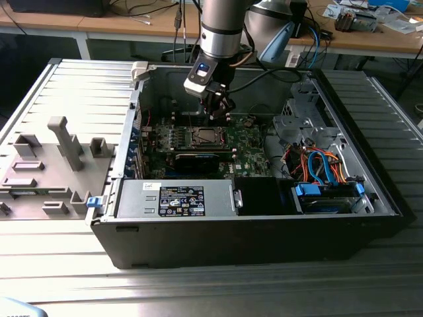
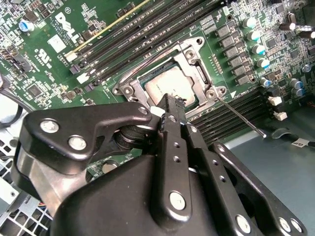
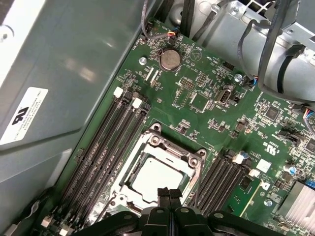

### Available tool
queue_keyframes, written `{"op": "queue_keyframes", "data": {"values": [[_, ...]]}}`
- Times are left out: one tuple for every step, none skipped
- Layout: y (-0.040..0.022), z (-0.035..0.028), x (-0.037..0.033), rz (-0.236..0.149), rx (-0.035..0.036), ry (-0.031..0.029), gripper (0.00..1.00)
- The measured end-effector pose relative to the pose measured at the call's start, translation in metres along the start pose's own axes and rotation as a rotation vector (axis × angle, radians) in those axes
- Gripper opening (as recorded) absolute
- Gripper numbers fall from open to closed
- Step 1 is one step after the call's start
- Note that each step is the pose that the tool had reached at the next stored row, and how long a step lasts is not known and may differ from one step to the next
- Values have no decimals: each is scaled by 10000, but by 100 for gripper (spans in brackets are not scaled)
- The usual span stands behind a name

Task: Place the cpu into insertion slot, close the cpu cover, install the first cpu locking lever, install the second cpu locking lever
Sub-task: 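Install the first cpu locking lever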

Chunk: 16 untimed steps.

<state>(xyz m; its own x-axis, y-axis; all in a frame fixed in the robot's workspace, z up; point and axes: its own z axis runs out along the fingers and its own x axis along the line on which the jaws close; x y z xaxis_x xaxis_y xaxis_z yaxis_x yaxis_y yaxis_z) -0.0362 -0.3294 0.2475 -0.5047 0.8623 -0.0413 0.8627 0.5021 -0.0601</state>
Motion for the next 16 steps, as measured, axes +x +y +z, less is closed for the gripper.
{"op": "queue_keyframes", "data": {"values": [[0,0,0,-16,-1,-1,11],[0,0,0,-46,-2,-3,11],[0,0,0,-64,-3,-4,11],[0,0,0,-82,-4,-5,11],[0,0,0,-96,-5,-6,11],[0,0,0,-136,-6,-8,11],[0,0,0,-160,-7,-10,11],[0,0,0,-176,-8,-10,11],[0,0,0,-201,-9,-12,11],[0,0,0,-219,-9,-13,11],[0,0,0,-241,-10,-14,11],[0,0,0,-259,-11,-15,11],[0,0,0,-291,-12,-17,11],[0,0,0,-326,-14,-19,11],[0,0,0,-346,-14,-20,11],[0,0,0,-364,-15,-21,11]]}}
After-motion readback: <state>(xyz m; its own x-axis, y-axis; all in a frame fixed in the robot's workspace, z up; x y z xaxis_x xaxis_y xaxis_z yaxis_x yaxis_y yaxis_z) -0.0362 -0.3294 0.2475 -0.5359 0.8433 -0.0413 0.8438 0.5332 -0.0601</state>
